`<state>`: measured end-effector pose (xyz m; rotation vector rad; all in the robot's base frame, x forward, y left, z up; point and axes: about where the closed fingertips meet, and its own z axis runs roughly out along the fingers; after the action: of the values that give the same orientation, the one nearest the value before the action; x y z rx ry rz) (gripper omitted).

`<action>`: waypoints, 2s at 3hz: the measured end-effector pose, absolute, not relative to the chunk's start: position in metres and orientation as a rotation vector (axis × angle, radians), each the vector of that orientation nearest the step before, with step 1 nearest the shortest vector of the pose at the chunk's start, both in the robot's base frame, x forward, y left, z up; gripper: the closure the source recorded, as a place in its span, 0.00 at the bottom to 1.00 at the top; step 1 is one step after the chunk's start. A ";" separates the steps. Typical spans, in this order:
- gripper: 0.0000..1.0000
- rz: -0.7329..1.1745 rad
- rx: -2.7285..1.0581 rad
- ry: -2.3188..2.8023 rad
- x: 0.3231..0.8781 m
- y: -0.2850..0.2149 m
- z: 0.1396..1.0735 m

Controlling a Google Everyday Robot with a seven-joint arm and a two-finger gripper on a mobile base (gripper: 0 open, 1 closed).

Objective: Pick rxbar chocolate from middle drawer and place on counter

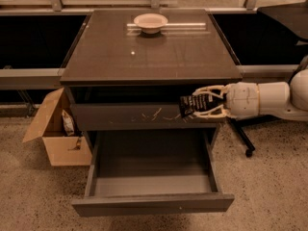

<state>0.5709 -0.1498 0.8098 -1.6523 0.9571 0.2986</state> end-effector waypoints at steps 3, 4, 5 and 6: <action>1.00 0.126 -1.512 0.924 0.634 -0.207 0.905; 1.00 0.126 -1.500 0.879 0.659 -0.188 0.919; 1.00 0.120 -1.493 0.828 0.688 -0.169 0.941; 1.00 0.096 -1.456 0.839 0.711 -0.155 0.955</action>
Offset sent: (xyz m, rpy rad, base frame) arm 0.0887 -0.0842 0.1269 0.1130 -0.1848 -0.1928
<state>0.7112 -0.1548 0.9548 -1.4557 0.8388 0.0964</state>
